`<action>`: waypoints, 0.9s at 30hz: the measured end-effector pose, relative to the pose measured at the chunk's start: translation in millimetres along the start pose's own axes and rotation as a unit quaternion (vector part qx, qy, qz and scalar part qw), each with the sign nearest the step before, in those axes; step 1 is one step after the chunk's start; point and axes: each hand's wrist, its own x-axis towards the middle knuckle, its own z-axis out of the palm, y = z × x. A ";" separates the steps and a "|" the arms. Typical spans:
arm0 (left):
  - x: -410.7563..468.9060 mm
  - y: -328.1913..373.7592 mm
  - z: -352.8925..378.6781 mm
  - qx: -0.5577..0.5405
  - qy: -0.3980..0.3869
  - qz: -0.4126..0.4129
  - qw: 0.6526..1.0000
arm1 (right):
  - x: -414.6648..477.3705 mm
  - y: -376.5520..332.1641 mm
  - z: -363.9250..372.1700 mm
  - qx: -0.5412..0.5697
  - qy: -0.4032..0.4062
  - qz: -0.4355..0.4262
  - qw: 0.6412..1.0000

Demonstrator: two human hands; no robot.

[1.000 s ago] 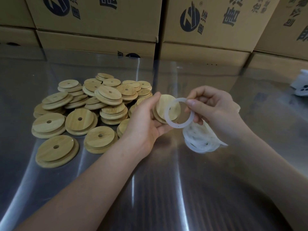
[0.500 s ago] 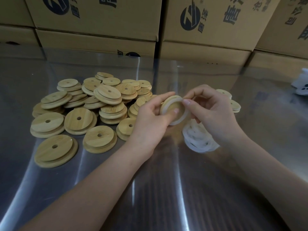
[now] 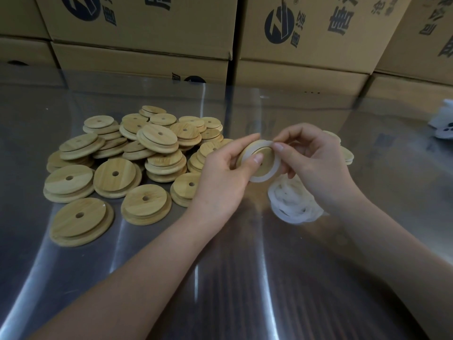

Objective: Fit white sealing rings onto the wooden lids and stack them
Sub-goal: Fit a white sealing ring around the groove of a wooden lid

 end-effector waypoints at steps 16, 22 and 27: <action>-1.7 -1.7 -2.1 0.084 0.034 0.115 0.989 | 2.4 0.5 -3.3 0.008 -0.026 0.006 1.000; -2.8 -2.0 -1.8 0.095 0.049 0.125 0.986 | 1.5 -0.8 -4.7 -0.004 -0.029 -0.021 0.999; -3.0 -1.3 -1.9 0.121 0.054 0.138 0.982 | 0.8 -0.4 -5.8 -0.016 -0.032 -0.027 0.999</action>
